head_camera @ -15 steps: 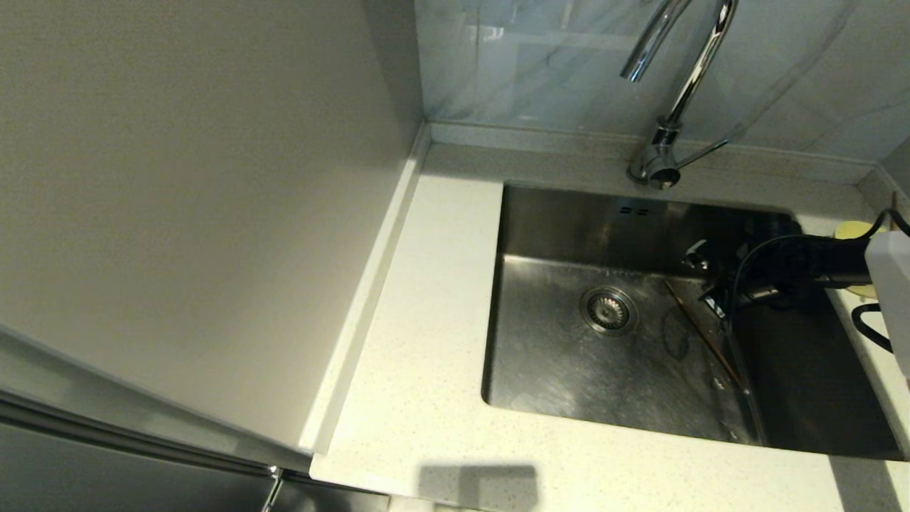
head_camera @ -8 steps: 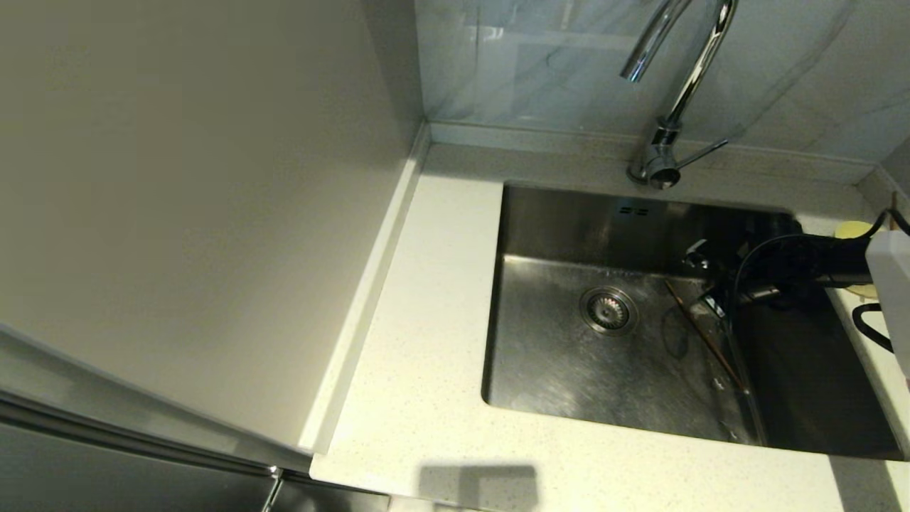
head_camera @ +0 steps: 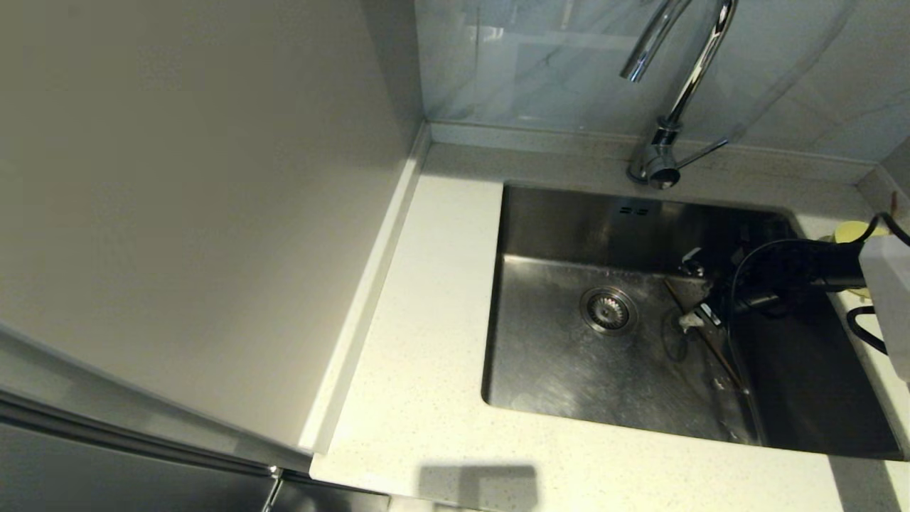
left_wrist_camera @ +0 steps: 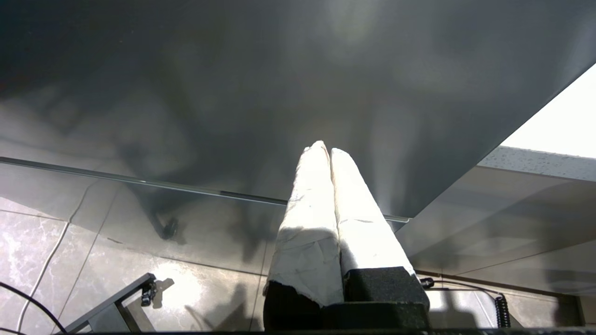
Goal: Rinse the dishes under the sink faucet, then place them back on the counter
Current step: Put the chopsticks back to the table from the sink
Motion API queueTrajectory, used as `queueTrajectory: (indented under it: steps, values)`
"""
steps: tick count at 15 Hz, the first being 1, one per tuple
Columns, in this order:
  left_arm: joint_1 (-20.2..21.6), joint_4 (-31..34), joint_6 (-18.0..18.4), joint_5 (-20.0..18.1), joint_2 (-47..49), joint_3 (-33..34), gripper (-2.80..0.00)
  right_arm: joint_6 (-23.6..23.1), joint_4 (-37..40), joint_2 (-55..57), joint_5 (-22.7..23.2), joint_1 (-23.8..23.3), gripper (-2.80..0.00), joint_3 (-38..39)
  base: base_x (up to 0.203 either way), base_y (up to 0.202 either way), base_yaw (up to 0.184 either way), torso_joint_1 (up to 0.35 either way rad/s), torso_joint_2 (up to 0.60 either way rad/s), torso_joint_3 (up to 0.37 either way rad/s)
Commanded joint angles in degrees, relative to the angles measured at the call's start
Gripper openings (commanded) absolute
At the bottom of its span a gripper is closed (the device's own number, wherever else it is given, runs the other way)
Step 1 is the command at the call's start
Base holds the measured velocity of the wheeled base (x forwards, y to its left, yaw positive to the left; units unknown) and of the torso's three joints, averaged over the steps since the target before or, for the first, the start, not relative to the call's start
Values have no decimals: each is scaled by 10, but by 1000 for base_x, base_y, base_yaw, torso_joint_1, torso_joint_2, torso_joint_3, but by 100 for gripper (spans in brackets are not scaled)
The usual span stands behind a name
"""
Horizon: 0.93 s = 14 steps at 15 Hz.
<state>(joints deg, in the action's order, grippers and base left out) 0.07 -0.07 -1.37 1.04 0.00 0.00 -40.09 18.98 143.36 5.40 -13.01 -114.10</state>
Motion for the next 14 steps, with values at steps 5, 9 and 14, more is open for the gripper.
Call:
queueTrajectory:
  steps: [5,9,14]
  values:
    - [0,0,0,0,-2,0,-280,-2,-5,24,0,0,0,-4,0,0,0,0,0,0]
    - [0,0,0,0,-2,0,-280,-2,-5,32,3,0,0,-7,0,0,0,0,0,0]
    - [0,0,0,0,-2,0,-280,-2,-8,35,8,0,0,-7,0,0,0,0,0,0]
